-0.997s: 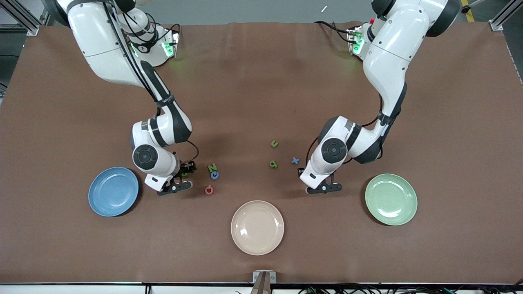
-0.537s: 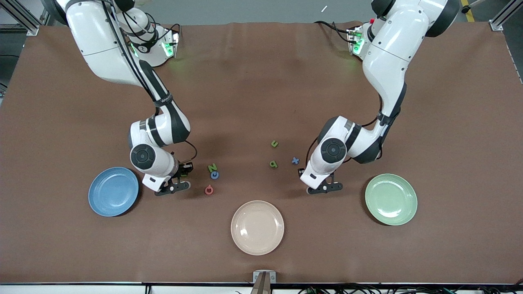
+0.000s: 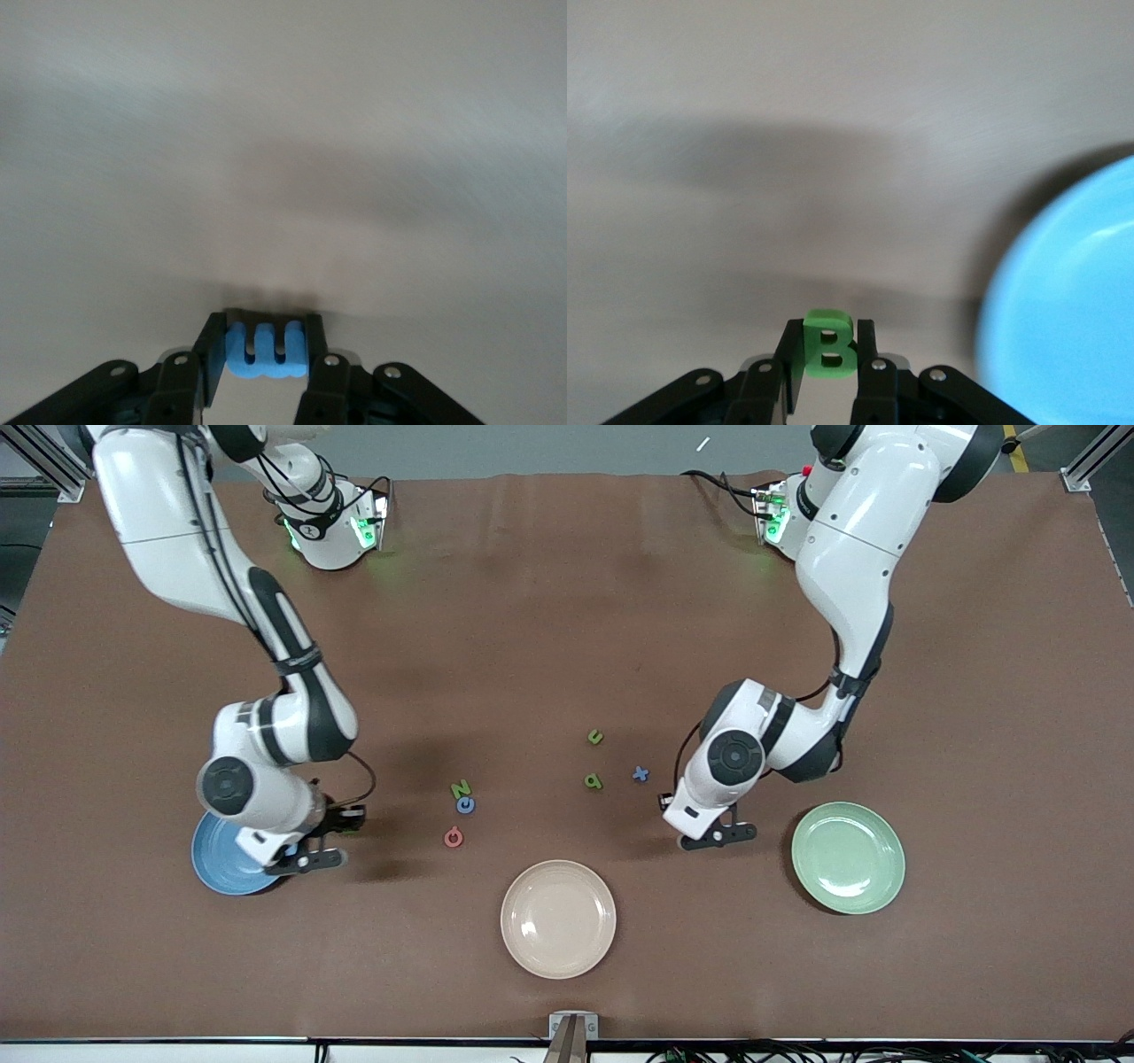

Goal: Sort uppercase to blue plate, lowercase to green plate
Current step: 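Place the B on the blue plate while the left gripper places m on green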

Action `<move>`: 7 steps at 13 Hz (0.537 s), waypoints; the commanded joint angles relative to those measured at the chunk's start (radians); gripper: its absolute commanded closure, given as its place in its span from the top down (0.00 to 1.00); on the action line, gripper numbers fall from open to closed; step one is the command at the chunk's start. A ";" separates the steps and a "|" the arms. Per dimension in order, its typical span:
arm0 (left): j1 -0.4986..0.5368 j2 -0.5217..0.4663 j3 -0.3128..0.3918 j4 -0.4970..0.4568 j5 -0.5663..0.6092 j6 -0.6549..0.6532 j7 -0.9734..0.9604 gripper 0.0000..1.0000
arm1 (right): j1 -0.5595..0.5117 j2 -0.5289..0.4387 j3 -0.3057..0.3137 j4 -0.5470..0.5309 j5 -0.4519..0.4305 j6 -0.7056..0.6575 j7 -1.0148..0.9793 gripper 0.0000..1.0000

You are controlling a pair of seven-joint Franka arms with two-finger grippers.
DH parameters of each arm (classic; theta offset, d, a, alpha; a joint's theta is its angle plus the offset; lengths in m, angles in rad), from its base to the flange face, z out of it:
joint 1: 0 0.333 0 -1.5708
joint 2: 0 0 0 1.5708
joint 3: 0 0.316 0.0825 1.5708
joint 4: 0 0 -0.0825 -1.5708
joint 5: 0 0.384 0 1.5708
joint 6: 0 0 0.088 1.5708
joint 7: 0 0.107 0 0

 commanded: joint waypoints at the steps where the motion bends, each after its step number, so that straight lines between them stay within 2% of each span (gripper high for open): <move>1: 0.101 -0.077 -0.001 -0.003 0.105 -0.038 0.051 0.00 | -0.090 -0.011 0.013 0.054 -0.004 -0.040 -0.119 0.05; 3: 0.193 -0.079 -0.003 0.015 0.120 -0.037 0.118 0.00 | -0.170 -0.007 0.012 0.054 -0.015 -0.038 -0.260 0.06; 5: 0.234 -0.079 -0.003 0.031 0.117 -0.038 0.232 0.00 | -0.223 -0.001 0.012 0.053 -0.025 -0.034 -0.313 0.07; 6: 0.256 -0.074 -0.003 0.032 0.119 -0.038 0.270 0.00 | -0.233 0.000 0.012 0.047 -0.039 -0.037 -0.313 0.10; 7: 0.280 -0.064 -0.003 0.032 0.119 -0.037 0.316 0.01 | -0.238 0.003 0.012 0.042 -0.048 -0.037 -0.313 0.18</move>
